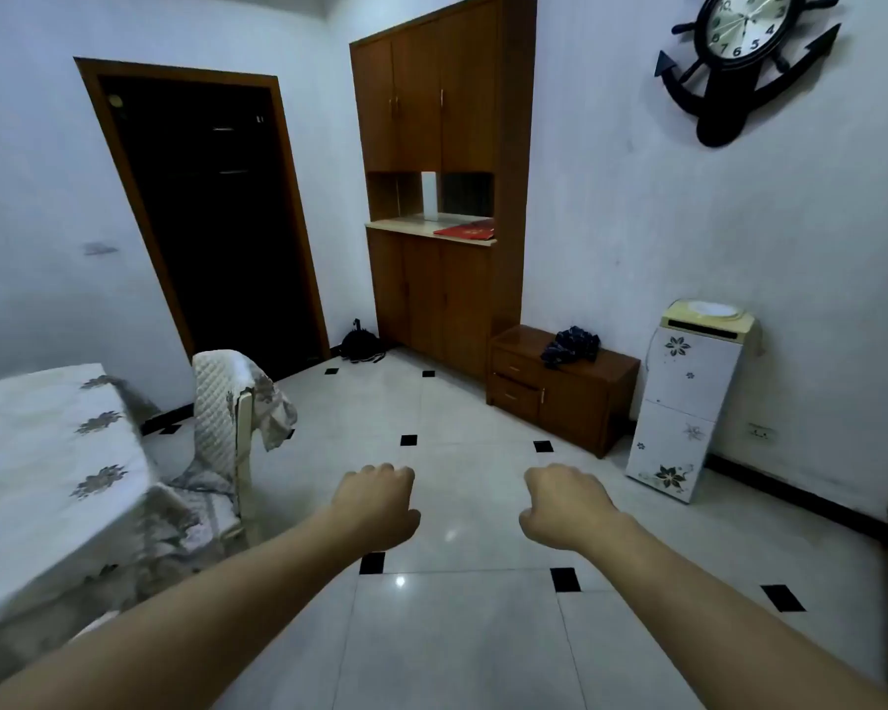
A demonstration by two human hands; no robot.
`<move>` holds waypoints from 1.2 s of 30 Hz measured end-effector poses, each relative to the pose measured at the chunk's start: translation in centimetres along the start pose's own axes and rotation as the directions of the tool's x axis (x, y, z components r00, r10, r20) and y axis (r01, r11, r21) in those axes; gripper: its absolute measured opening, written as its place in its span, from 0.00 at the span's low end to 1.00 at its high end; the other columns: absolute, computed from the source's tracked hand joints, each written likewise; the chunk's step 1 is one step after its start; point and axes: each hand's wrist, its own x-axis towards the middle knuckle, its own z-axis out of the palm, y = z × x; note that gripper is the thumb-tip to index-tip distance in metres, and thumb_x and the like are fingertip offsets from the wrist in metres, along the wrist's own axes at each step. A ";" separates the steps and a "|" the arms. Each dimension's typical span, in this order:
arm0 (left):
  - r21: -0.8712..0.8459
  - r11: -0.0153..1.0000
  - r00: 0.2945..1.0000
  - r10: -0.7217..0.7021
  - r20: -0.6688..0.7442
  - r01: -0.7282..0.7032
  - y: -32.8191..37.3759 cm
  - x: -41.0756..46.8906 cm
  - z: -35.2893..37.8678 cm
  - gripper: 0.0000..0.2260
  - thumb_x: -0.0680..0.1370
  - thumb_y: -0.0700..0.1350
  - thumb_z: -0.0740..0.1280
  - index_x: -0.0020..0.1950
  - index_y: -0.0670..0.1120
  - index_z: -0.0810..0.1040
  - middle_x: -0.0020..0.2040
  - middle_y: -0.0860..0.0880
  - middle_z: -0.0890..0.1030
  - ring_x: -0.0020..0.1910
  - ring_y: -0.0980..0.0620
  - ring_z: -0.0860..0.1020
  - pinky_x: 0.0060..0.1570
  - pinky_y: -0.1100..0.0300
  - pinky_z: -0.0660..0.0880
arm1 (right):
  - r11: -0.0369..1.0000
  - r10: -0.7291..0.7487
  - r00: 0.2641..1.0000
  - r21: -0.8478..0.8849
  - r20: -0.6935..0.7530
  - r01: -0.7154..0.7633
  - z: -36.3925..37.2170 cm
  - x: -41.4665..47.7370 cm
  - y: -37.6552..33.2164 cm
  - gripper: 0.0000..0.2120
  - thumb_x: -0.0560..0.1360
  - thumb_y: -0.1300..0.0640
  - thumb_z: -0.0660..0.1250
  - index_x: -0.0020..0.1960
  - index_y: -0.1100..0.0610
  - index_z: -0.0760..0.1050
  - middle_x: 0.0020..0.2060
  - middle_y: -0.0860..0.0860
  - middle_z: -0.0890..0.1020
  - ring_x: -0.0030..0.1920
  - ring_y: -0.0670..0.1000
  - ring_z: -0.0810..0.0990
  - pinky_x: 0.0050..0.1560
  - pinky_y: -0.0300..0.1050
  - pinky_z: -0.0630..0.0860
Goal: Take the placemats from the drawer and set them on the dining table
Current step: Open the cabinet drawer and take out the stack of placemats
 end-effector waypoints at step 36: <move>-0.042 0.990 0.989 0.137 0.061 -0.134 -5.7 60.3 1.7 0.17 0.77 0.56 0.62 0.59 0.46 0.72 0.55 0.45 0.78 0.52 0.45 0.76 0.52 0.51 0.72 | 0.996 0.082 0.996 0.036 0.039 -0.084 -0.8 57.8 15.1 0.09 0.70 0.51 0.63 0.48 0.54 0.72 0.46 0.53 0.78 0.45 0.56 0.79 0.40 0.47 0.72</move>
